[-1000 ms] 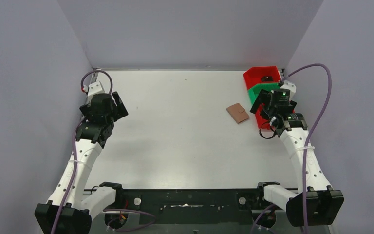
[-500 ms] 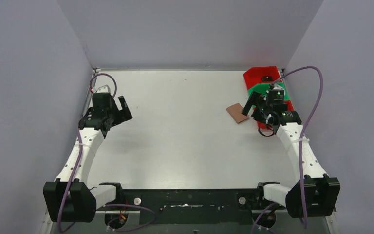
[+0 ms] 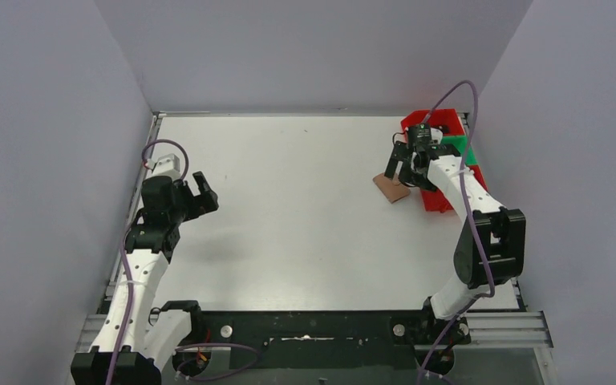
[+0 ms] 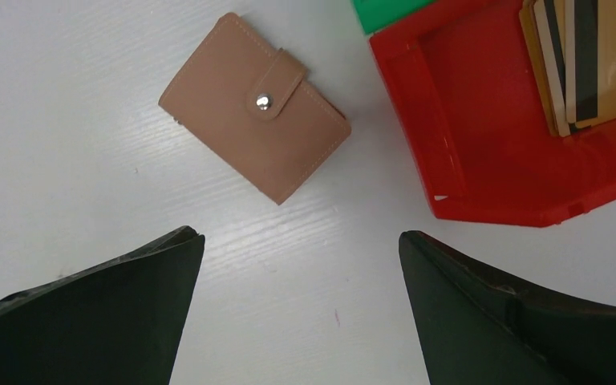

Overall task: Take the credit cards out of the card holder
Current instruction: Move the card holder to the center of the board.

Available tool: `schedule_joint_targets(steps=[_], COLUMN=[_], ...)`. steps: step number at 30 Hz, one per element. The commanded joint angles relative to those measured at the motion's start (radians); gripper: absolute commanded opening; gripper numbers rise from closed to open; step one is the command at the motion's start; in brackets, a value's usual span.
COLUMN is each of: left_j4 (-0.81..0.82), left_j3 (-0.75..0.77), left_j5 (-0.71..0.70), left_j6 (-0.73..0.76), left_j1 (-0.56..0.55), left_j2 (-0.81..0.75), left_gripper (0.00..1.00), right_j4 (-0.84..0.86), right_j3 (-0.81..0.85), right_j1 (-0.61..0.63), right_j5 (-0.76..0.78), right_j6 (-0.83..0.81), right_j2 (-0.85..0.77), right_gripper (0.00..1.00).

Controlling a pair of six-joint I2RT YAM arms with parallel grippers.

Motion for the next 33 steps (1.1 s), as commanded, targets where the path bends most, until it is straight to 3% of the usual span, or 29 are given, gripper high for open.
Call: schedule_joint_targets(steps=[1, 9, 15, 25, 33], left_j4=[0.1, 0.104, 0.071, 0.076, 0.071], left_j3=[-0.017, -0.017, -0.007, -0.013, -0.013], left_j5=[-0.007, -0.029, -0.123, -0.144, -0.148], left_j6=[0.051, 0.028, 0.024, 0.031, 0.035], left_j1=[0.006, 0.005, 0.006, 0.006, 0.007], left_j2=[-0.037, -0.057, -0.069, -0.072, -0.063], left_gripper=[0.97, 0.97, 0.97, 0.98, 0.98], right_j4=[0.002, -0.012, 0.006, -0.007, 0.069], right_j3=[0.112, 0.254, 0.289, 0.363, 0.171], right_j1=[0.007, 0.009, -0.002, -0.025, 0.068], right_j5=[0.112, -0.041, -0.051, -0.108, -0.166], right_j6=[-0.053, -0.106, -0.127, -0.171, -0.117], right_j2=[0.088, 0.242, 0.311, 0.458, 0.449], right_gripper=[0.98, 1.0, 0.99, 0.92, 0.82])
